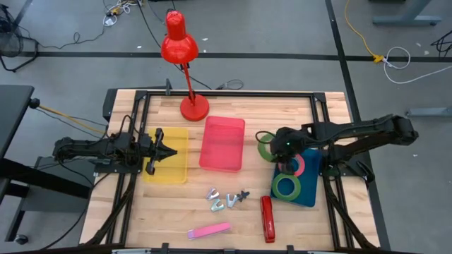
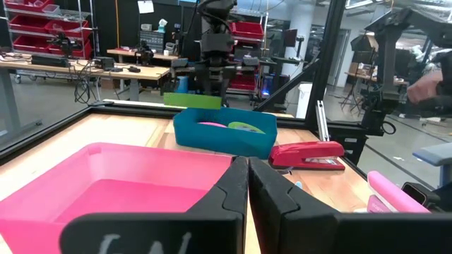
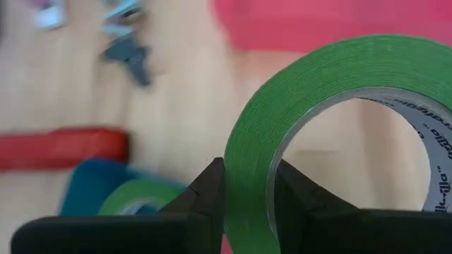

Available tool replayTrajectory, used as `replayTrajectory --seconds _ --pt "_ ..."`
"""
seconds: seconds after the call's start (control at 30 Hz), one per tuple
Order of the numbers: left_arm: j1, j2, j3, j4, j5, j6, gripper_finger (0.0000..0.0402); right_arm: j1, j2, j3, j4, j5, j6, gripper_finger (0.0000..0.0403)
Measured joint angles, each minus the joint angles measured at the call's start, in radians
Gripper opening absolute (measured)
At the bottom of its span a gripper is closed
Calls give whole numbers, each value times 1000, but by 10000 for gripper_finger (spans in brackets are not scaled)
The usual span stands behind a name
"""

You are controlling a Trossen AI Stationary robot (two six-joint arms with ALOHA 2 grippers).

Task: Pick and place Stapler, Stapler remover, tape
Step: Put the green tape into the blue bin

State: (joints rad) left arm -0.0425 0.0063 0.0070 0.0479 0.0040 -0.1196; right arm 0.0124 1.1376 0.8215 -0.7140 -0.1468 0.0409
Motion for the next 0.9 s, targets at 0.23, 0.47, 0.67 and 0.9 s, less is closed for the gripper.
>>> replayTrajectory --seconds 0.23,0.47,0.67,0.9 --pt "0 0 0 0 0 0 18 56 -29 0 -94 -159 -47 82" --pt "0 0 0 0 0 0 18 129 -28 0 -178 -168 -78 82" --pt "0 0 0 0 0 0 18 161 -28 0 -288 -160 74 82" --pt "0 0 0 0 0 0 18 169 -28 0 -362 -133 203 82"
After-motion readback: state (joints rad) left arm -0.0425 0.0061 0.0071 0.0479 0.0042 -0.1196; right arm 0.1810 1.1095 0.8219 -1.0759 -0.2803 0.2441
